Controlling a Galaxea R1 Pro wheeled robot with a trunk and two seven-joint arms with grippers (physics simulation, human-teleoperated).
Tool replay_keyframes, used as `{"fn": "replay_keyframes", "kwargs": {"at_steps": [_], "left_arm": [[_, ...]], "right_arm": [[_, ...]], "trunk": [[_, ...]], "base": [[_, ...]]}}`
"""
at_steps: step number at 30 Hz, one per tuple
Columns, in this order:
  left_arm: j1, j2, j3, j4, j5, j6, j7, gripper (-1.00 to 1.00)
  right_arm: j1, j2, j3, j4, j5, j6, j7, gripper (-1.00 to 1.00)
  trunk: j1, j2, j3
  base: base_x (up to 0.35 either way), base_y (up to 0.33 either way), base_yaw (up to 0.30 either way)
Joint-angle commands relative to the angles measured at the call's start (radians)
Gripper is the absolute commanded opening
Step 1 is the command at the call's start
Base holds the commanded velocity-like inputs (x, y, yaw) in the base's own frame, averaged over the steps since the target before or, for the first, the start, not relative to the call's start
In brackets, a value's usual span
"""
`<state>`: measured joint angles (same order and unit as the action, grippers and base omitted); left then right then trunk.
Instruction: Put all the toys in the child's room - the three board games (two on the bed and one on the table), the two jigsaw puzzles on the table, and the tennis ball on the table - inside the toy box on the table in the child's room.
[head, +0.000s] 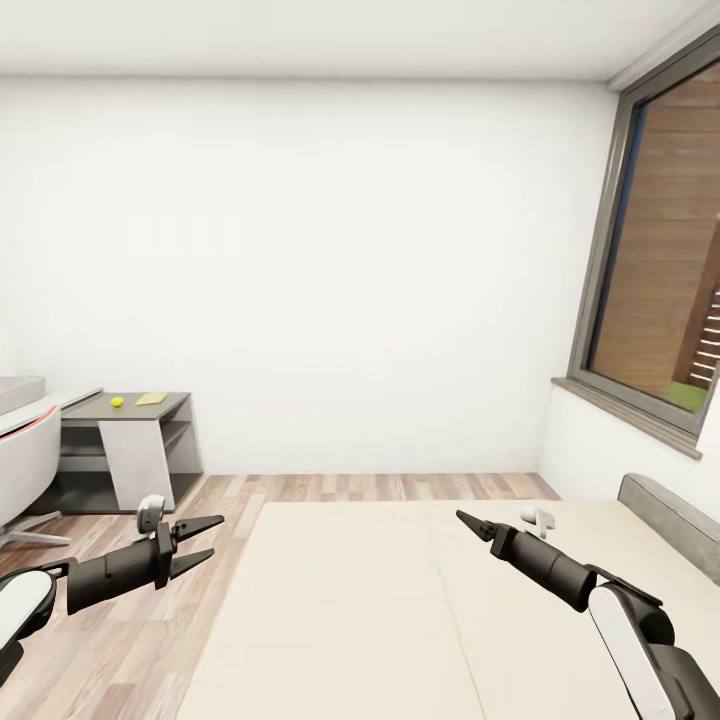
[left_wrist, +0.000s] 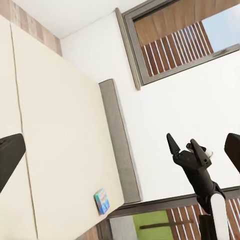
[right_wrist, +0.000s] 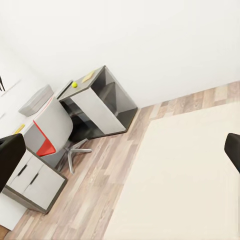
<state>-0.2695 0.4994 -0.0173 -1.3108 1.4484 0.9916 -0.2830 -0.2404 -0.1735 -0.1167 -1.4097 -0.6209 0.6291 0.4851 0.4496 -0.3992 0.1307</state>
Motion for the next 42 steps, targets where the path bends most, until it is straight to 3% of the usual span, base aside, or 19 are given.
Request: {"fn": "replay_keyframes", "kwargs": {"at_steps": [1, 19, 42], "left_arm": [[-0.001, 0.001, -0.001, 0.001, -0.006, 0.001, -0.008, 1.0], [-0.001, 0.001, -0.001, 0.001, -0.006, 0.001, -0.008, 1.0], [-0.001, 0.001, -0.001, 0.001, -0.006, 0.001, -0.008, 1.0]], "right_arm": [[0.0, 0.0, -0.001, 0.0, -0.005, 0.008, 0.001, 1.0], [0.0, 0.0, 0.0, 0.0, -0.005, 0.008, 0.001, 1.0], [0.0, 0.0, 0.001, 0.0, -0.005, 0.008, 0.001, 1.0]], "trunk": [[0.0, -0.001, 0.0], [0.0, -0.001, 0.0], [0.0, -0.001, 0.0]], "base": [[0.0, -0.039, 0.0], [0.0, -0.07, 0.0], [0.0, -0.241, 0.0]]}}
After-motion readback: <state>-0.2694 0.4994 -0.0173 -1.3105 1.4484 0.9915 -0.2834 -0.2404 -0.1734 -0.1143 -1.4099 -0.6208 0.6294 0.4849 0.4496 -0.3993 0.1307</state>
